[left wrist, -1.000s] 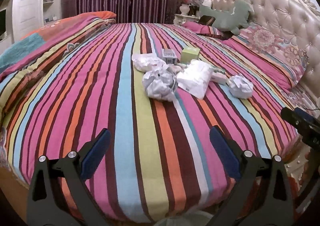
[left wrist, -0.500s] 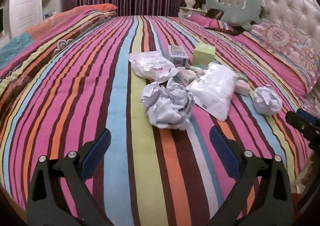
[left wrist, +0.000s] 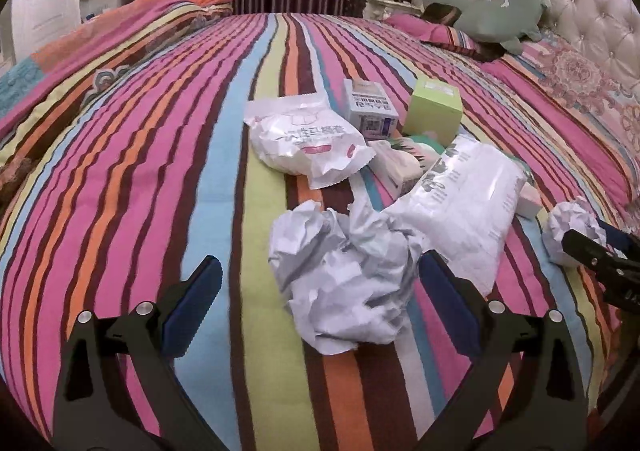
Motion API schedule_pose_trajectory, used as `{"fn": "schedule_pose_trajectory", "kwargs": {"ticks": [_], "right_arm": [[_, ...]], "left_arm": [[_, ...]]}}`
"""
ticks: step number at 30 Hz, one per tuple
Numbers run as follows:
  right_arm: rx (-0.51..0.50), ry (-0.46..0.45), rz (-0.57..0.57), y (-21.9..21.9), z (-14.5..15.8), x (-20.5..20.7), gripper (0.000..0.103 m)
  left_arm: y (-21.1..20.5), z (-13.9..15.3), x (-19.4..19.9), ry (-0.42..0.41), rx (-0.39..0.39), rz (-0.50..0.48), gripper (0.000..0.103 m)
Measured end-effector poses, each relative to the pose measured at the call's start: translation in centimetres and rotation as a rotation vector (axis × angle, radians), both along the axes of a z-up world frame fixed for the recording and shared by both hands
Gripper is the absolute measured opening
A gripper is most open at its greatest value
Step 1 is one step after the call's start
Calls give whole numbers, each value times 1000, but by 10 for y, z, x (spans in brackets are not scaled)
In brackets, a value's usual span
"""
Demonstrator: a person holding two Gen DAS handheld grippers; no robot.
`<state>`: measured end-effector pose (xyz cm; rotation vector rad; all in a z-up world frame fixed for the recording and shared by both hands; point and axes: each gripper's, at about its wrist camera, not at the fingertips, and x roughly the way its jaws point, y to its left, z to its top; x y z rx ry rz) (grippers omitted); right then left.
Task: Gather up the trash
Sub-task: 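Grasp a crumpled white paper ball with the left tool while the right tool grasps another, then carry both paper balls down over the wastebasket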
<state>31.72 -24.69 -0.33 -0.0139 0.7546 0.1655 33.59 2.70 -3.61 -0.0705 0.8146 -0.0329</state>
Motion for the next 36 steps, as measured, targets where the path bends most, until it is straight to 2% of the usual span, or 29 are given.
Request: {"fn": "schedule_pose_trajectory", "kwargs": {"ticks": [5,7,8,9,10,11,15,21,28,36], "right_arm": [[-14,37,-26,-2,-7,10,95],[-12,62,-30,-3,-11,13,88],[-7,74,-27,-3,-12,15,73],[12,89,-23,-6,-13,16,66],[27,91,-26,-8,-13,15,65],[36,92,-27,-9,-12,14,61],[56,94,-28,-10,-7,7,59],[100,86,-33,-10,3,-7,58],[144,83,-21,-6,17,-31,58],[195,82,-3,4,25,-73,58]], "left_arm": [[-5,-2,14,21,11,-23,96],[-7,-4,18,33,21,-26,96],[-8,-4,19,37,25,-26,89],[-9,-5,19,38,19,-34,83],[-10,-5,19,40,-6,-55,68],[-10,-5,19,43,-14,-63,61],[-15,-2,16,41,3,-75,58],[-5,5,0,36,-45,-52,57],[3,20,-35,13,-38,-53,57],[14,28,-90,12,-69,-52,57]]}}
